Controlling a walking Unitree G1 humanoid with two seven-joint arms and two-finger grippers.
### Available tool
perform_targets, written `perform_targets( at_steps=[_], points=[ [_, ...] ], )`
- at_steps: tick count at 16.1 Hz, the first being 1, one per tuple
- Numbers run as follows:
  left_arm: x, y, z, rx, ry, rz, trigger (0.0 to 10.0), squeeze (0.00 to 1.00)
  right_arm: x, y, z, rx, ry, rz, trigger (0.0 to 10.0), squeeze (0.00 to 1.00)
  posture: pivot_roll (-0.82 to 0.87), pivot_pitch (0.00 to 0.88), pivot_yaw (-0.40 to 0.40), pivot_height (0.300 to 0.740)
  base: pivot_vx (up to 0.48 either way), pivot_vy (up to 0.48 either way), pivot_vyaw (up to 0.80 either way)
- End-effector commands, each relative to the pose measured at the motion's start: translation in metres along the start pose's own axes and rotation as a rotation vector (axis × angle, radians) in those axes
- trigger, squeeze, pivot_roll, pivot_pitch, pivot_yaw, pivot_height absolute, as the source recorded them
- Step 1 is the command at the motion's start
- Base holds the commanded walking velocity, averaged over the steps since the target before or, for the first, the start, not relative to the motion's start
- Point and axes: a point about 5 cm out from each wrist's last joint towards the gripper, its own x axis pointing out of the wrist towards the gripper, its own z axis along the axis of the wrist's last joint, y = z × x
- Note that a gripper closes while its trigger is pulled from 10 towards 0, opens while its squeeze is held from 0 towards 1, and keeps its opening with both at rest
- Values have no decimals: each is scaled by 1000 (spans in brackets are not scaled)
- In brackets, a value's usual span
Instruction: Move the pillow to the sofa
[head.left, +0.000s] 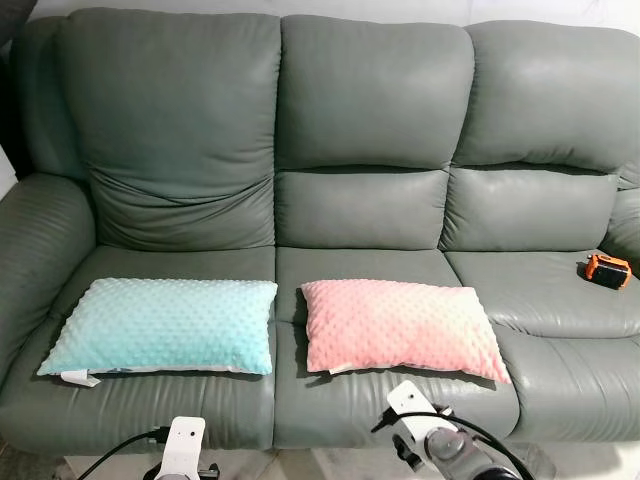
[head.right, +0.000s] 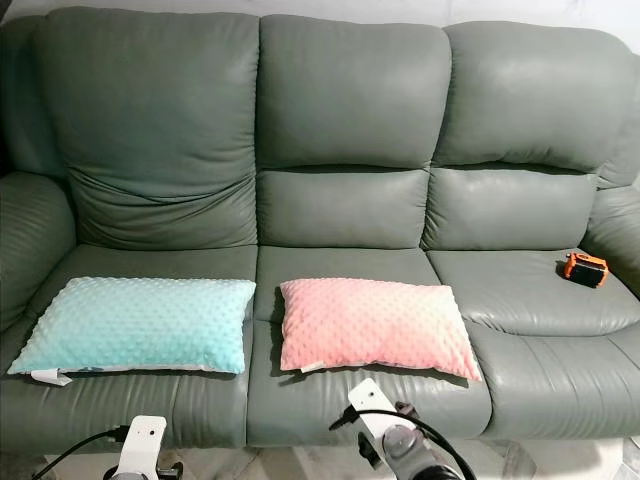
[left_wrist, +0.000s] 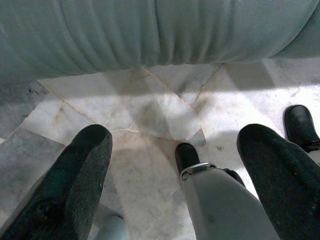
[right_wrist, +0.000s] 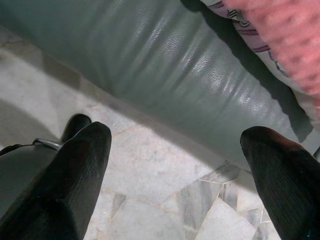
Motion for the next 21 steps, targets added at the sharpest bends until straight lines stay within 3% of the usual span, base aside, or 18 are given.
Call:
perform_targets(
  at_steps=[1,3,7,9,16,21],
  points=[
    [0,0,0,-5,5,-2,10000,0,0,-4,-3,-1,11,-11,10000,0,-108,0,-29,740,0,0,-506],
    [0,0,-1,-4,6,-3,10000,0,-1,-7,-8,0,20,-13,10000,0,-109,0,-28,720,-283,0,0],
    [0,0,-1,-1,6,-4,10000,0,-1,-6,-11,5,22,-7,10000,0,-109,0,-28,720,-329,0,0],
    [0,0,-1,-1,6,-4,10000,0,-4,-7,-29,8,39,-6,10000,0,-109,0,-28,720,-337,0,0],
    [0,1,-1,6,8,15,10000,0,-8,-10,-54,-9,87,-17,10000,0,-106,0,-27,720,-321,0,0],
    [0,1,-1,12,8,20,10000,0,-11,-15,-63,-10,105,-16,10000,0,-105,0,-27,720,0,0,0]
  ],
)
